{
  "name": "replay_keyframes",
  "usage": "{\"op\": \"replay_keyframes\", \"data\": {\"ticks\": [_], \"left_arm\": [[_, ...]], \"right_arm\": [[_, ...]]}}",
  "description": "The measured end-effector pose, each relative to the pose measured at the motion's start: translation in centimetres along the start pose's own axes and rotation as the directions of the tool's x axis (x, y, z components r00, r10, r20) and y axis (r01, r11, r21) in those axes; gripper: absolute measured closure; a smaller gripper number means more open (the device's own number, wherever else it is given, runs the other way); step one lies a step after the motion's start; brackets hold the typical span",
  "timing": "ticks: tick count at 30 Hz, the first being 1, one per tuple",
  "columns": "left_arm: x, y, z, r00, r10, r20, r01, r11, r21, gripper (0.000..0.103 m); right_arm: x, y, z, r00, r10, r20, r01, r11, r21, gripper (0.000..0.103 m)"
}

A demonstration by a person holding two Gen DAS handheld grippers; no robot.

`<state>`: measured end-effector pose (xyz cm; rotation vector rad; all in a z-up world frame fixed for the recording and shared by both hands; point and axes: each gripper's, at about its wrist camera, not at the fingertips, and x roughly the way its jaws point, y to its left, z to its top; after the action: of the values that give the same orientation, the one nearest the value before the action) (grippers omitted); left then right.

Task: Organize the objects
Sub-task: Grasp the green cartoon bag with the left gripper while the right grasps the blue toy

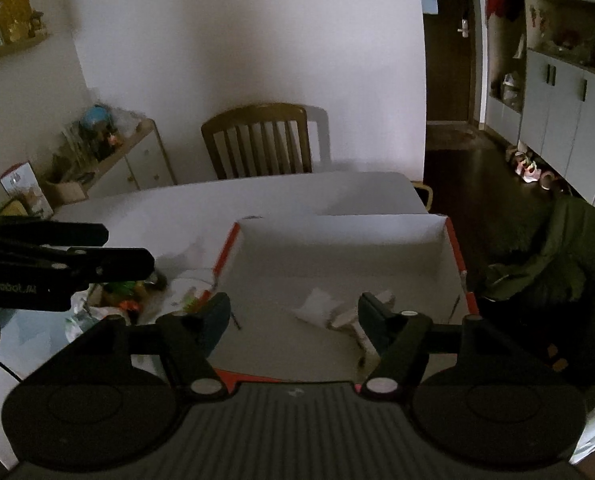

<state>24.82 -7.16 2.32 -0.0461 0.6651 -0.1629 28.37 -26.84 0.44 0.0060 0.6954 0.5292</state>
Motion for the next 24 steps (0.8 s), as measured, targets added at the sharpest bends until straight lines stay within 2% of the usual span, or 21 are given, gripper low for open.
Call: {"op": "replay_keyframes", "data": {"ticks": [8,10,15,24], "left_arm": [[-2.4,3.1,-1.7,1.0,0.005,0.027,-0.005,1.0,-0.011,0.015],[-3.0,3.9,-2.2,0.999,0.007,0.036,-0.007,1.0,-0.014,0.013],[-4.6,5.9,-3.4,0.998,-0.007,0.06,0.009,1.0,-0.027,0.001],[-6.3,10.2,-5.6,0.998,0.014,0.055,-0.011,0.998,-0.054,0.0]], "right_arm": [[-1.0,3.4,-0.8,0.999,0.012,0.039,-0.013,1.0,0.029,0.023],[-1.0,4.4,-1.0,0.999,0.018,0.038,-0.019,1.0,0.025,0.019],[-0.9,7.1,-1.5,0.999,0.029,0.03,-0.03,0.999,0.022,0.018],[-0.3,11.3,-2.4,0.998,0.059,0.032,-0.059,0.998,0.026,0.018]]}}
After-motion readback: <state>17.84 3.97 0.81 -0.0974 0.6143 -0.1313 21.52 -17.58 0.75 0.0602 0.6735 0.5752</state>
